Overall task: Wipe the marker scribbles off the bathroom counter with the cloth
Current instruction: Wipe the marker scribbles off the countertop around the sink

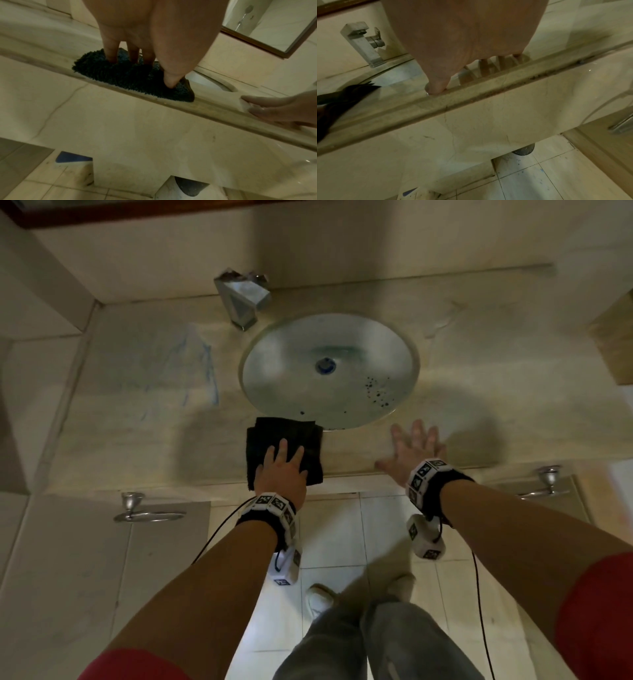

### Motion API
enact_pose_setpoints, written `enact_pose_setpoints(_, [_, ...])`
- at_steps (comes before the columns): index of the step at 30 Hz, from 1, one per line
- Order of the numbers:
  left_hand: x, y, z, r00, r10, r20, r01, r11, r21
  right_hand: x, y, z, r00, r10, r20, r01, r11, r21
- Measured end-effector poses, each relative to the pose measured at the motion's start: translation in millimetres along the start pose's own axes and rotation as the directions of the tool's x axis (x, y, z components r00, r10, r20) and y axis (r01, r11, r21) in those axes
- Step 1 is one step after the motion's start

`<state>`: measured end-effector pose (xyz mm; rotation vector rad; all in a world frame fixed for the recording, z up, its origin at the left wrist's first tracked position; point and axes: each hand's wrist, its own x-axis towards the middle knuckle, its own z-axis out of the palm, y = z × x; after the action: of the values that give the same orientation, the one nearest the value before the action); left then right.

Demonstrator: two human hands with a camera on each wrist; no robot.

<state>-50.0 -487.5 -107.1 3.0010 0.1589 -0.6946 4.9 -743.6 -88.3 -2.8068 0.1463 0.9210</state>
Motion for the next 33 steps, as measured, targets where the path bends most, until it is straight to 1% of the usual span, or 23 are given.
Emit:
enact_pose_setpoints(4, [7.7,-34.7,2.7,0.997,-0.07,0.018,0.07,0.997,0.019,1.5,0.5,0.2,1.0,0.012,0.02,-0.012,1.0,0.023])
enact_pose_setpoints(7, [12.0,-46.5,-1.2,0.995,-0.099,0.034,0.097,0.995,0.037,0.9,-0.6,-0.7,1.0,0.021,0.012,-0.021,1.0,0.004])
enact_pose_setpoints(10, [11.1,-43.4,-7.2,0.992,-0.117,0.047,0.117,0.993,0.009,4.9,-4.4,-4.4,0.999,0.04,0.011,-0.039,0.999,-0.015])
enact_pose_setpoints(16, [19.6,-45.6,-2.7,0.997,-0.066,0.04,0.063,0.996,0.071,14.4,-11.8,-16.2,0.997,0.063,0.042,-0.061,0.997,-0.05])
enact_pose_setpoints(17, [21.4,-44.2,-3.9,0.997,-0.065,0.038,0.062,0.996,0.061,15.3,-12.6,-16.8,0.997,0.064,0.048,-0.061,0.996,-0.061])
enact_pose_setpoints(20, [28.3,-33.8,-14.7,0.994,-0.101,0.045,0.1,0.995,0.009,17.8,-13.2,-16.4,0.996,0.06,0.059,-0.055,0.995,-0.077])
enact_pose_setpoints(22, [33.1,-26.8,-22.0,0.994,-0.099,0.039,0.098,0.995,0.014,18.4,-13.3,-17.4,0.997,0.062,0.055,-0.057,0.994,-0.091])
enact_pose_setpoints(29, [51.7,-12.0,-30.5,0.998,-0.057,0.035,0.055,0.998,0.035,23.5,-11.2,-17.9,0.997,0.065,0.05,-0.058,0.991,-0.116])
enact_pose_setpoints(31, [47.5,-2.3,-26.8,1.0,-0.007,0.03,0.005,0.998,0.06,22.5,-12.1,-19.4,0.996,0.063,0.067,-0.055,0.992,-0.116])
enact_pose_setpoints(33, [32.7,13.6,-18.4,0.998,0.063,0.017,-0.064,0.995,0.077,20.9,-12.3,-20.9,0.996,0.058,0.07,-0.05,0.993,-0.105])
